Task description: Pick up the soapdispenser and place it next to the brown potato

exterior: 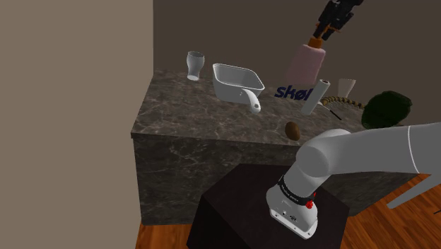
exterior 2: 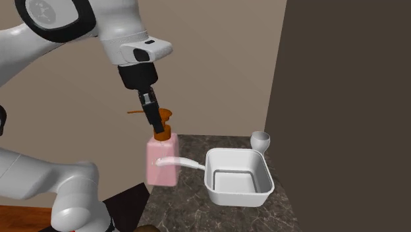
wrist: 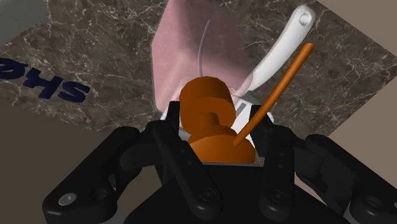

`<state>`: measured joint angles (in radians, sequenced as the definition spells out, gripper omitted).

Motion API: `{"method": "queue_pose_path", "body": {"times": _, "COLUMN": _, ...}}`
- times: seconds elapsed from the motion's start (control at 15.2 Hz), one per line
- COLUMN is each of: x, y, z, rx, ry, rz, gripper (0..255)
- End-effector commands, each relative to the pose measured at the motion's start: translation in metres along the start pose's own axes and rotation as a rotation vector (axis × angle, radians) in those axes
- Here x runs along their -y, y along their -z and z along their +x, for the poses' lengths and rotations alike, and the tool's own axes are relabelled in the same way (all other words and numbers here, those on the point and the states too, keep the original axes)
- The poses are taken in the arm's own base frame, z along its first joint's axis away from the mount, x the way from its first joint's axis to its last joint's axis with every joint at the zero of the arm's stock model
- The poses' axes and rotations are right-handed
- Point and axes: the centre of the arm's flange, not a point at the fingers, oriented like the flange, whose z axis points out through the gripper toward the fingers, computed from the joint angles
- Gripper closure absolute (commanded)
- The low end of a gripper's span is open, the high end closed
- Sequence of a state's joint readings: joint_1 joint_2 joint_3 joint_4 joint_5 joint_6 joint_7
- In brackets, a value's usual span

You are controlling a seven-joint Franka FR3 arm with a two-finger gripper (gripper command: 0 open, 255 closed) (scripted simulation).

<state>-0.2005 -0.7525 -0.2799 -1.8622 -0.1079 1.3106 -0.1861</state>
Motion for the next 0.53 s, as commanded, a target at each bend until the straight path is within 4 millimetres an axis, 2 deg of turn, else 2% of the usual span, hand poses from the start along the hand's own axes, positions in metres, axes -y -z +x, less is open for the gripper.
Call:
{"method": "queue_pose_path", "body": {"times": 0.0, "x": -0.018, "y": 0.011, "z": -0.02, "rx": 0.001, "ry": 0.001, "rz": 0.0, "gripper": 255}}
{"method": "queue_pose_path", "body": {"times": 0.46, "x": -0.078, "y": 0.049, "z": -0.079, "rx": 0.001, "ry": 0.001, "rz": 0.0, "gripper": 255}}
